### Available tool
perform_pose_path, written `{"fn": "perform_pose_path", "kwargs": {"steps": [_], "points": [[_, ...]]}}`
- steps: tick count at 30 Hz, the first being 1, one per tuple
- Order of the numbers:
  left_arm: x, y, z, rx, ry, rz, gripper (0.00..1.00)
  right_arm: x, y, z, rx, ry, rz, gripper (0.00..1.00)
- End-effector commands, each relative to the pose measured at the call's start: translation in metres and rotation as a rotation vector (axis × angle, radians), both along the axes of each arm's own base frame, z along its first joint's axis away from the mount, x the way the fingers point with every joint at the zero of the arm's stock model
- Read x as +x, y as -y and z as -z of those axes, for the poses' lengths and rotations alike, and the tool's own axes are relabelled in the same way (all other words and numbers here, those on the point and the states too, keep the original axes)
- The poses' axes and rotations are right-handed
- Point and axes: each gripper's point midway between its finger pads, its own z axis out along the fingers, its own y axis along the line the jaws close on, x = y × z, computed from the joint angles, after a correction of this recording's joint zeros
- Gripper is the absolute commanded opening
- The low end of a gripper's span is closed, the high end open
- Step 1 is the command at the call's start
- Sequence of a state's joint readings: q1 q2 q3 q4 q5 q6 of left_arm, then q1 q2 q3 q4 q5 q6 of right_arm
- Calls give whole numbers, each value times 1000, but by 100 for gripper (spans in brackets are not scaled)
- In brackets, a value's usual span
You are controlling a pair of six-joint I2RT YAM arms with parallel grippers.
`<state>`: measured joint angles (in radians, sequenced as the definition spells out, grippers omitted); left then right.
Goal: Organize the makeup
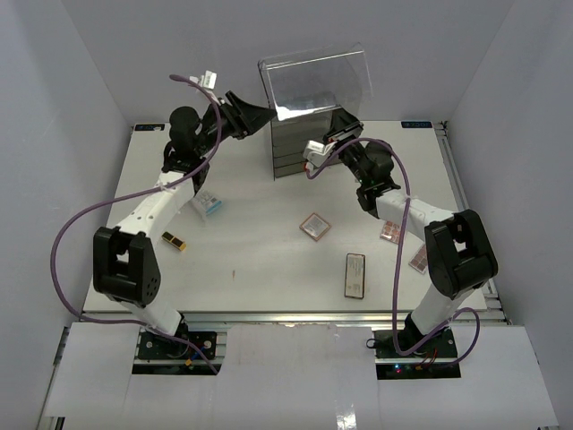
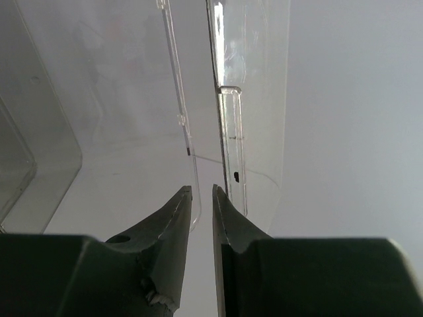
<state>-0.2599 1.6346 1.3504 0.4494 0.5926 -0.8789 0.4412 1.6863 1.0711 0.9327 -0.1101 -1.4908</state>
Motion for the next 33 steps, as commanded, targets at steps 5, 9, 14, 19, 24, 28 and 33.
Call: {"fn": "perform_pose_path", "kwargs": {"steps": [5,9,14,19,24,28,33], "points": [[-62,-60,-7,146,96,-177,80,-4,8,-39,49,75,4,25],[-77,-88,32,221,-8,-306,82,-3,6,-38,32,58,-1,23],[-82,-128,125,289,-294,-477,83,-1,6,-42,30,49,0,21],[-80,-148,172,308,-473,-564,83,1,6,-47,39,29,-5,19],[-68,-166,206,385,-629,-659,84,1,10,-54,56,11,-4,18],[-55,-185,233,484,-741,-752,86,0,11,-54,65,-3,-8,18],[-44,-202,254,554,-818,-848,86,0,10,-51,69,-19,-14,18]]}}
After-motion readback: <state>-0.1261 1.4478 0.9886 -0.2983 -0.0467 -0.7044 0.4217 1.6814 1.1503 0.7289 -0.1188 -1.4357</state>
